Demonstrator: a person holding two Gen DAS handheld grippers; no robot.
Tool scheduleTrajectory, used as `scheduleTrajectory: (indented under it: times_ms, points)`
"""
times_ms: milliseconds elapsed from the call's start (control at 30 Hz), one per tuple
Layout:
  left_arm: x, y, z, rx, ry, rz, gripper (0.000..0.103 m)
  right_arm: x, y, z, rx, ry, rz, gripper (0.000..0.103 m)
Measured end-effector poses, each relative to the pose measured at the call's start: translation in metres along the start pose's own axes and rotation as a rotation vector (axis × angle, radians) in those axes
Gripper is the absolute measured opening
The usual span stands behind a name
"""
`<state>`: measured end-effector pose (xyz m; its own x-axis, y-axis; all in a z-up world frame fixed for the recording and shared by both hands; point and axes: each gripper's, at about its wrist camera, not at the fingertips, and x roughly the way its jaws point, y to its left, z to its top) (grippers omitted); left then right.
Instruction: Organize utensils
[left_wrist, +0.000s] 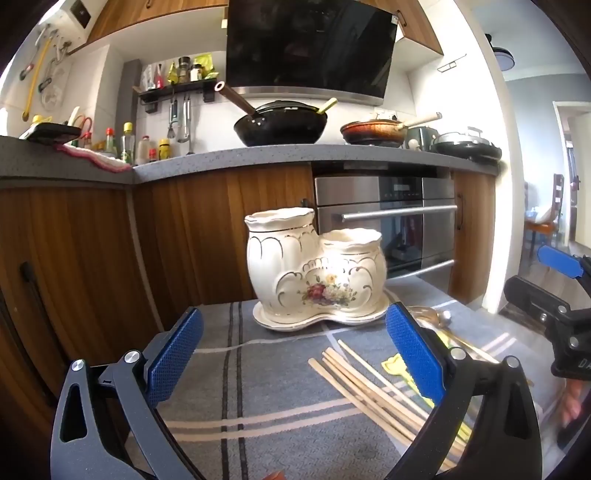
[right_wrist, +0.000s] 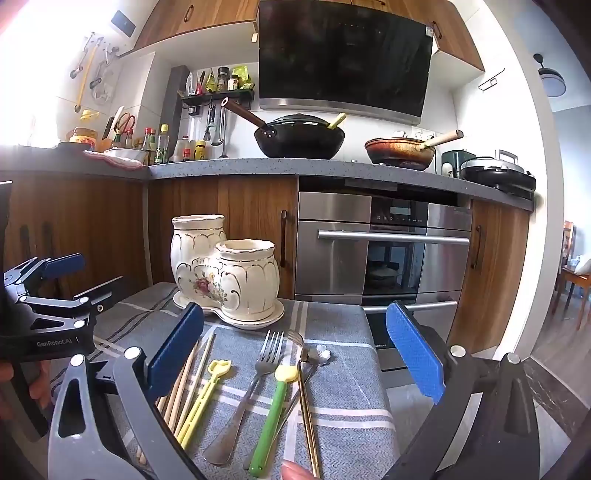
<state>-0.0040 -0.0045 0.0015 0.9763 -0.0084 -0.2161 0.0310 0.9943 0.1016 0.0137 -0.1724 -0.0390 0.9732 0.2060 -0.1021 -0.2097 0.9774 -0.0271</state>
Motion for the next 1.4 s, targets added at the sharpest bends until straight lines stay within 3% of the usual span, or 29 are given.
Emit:
scheduleTrajectory:
  times_ms: [1400]
  points:
    - [-0.0004, -0.0003, -0.0005, -0.003, 0.005, -0.001, 0.098, 0.0004, -0.0010, -0.0040, 0.006, 0.018, -0.005, 0.098]
